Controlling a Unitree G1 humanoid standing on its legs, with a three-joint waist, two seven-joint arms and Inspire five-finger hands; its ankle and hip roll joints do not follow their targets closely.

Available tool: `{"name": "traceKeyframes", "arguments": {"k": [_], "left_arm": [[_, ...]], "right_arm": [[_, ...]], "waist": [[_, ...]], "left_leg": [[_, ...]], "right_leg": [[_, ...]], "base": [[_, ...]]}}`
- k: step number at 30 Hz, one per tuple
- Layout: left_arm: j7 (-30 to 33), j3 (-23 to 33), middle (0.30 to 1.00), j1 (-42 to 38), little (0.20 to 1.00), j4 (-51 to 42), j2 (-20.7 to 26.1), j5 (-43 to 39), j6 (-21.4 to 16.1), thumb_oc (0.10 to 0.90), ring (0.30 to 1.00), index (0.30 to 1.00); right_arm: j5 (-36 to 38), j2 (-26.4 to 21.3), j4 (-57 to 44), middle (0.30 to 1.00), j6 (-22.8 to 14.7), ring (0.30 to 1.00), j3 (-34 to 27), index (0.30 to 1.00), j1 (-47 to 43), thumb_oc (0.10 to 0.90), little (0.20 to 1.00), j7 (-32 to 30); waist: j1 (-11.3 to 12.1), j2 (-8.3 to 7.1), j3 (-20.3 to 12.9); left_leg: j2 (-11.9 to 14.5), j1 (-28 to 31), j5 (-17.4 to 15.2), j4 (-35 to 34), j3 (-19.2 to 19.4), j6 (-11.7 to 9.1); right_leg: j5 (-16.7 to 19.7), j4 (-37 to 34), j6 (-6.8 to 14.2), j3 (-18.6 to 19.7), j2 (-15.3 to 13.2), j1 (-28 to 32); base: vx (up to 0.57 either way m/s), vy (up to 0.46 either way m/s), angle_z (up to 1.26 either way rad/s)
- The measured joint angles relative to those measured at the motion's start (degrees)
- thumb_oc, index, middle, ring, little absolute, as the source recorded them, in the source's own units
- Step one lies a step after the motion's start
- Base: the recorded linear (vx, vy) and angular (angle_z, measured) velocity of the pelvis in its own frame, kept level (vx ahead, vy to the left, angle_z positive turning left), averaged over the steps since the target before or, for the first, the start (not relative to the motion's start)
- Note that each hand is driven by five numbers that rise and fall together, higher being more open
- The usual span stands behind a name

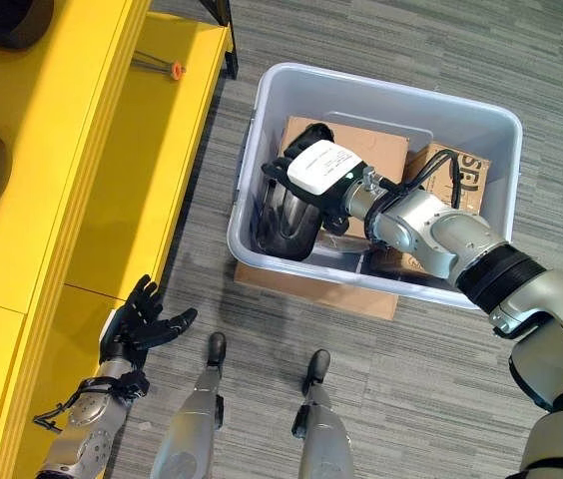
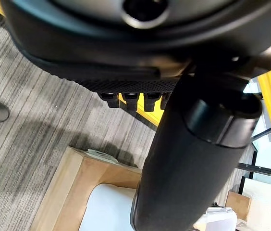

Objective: Move parts from the plastic box to the shelf.

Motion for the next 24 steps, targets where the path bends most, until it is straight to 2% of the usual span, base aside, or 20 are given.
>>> {"name": "traceKeyframes", "arguments": {"k": [6,15,17,18,24], "left_arm": [[0.02,-0.11,1.0,-0.26,1.0,-0.1,-0.03,0.05,-0.34,0.9,1.0,1.0],[0.25,-0.65,1.0,-1.13,1.0,-1.2,-0.1,0.11,-0.58,0.9,1.0,1.0],[0.26,-0.83,1.0,-1.49,1.0,-1.66,-0.1,0.11,-0.59,0.9,1.0,1.0],[0.4,-1.1,1.0,-1.86,1.0,-2.03,-0.1,0.11,-0.72,0.9,1.0,1.0],[0.4,-1.31,1.0,-2.14,1.0,-2.27,-0.11,0.11,-0.76,0.9,1.0,1.0]], "right_arm": [[-2.13,-0.78,-0.01,1.0,-0.19,1.0,1.6,1.0,-0.01,0.9,1.0,0.55],[-4.93,-2.01,0.0,1.0,-0.17,1.0,1.81,1.0,-0.02,0.9,1.0,0.41],[-5.6,-2.54,0.01,1.0,-0.18,1.0,2.72,1.0,-0.06,0.9,1.0,0.4],[-6.57,-3.35,0.01,1.0,-0.27,1.0,6.25,1.0,-1.57,0.9,1.0,0.37],[-6.73,-3.93,1.47,1.0,-1.39,1.0,6.67,1.0,-2.15,0.9,1.0,-0.17]], "waist": [[-0.07,1.14,1.64],[-0.03,1.76,3.17],[-0.01,1.86,3.43],[-0.03,1.93,3.47],[-0.09,1.96,3.63]], "left_leg": [[-0.04,-0.59,0.42,0.0,-0.34,-0.06],[-0.15,-3.13,1.34,0.05,-0.25,0.07],[-0.16,-3.51,1.42,0.08,-0.28,0.07],[-0.2,-4.31,1.58,0.24,-0.32,0.08],[-0.26,-5.9,1.88,0.44,-0.5,0.12]], "right_leg": [[-0.03,0.78,-0.03,-0.15,-0.2,-0.8],[-0.69,3.57,-0.1,0.3,-0.69,-4.74],[-0.99,4.44,0.02,0.39,-0.73,-5.48],[-1.25,5.28,-0.04,0.38,-1.03,-6.56],[-1.99,7.21,-0.2,0.52,-1.27,-8.86]], "base": [[0.0,0.007,0.01],[0.0,0.001,0.0],[0.0,0.0,0.0],[0.0,0.0,0.0],[0.0,0.001,0.01]]}}
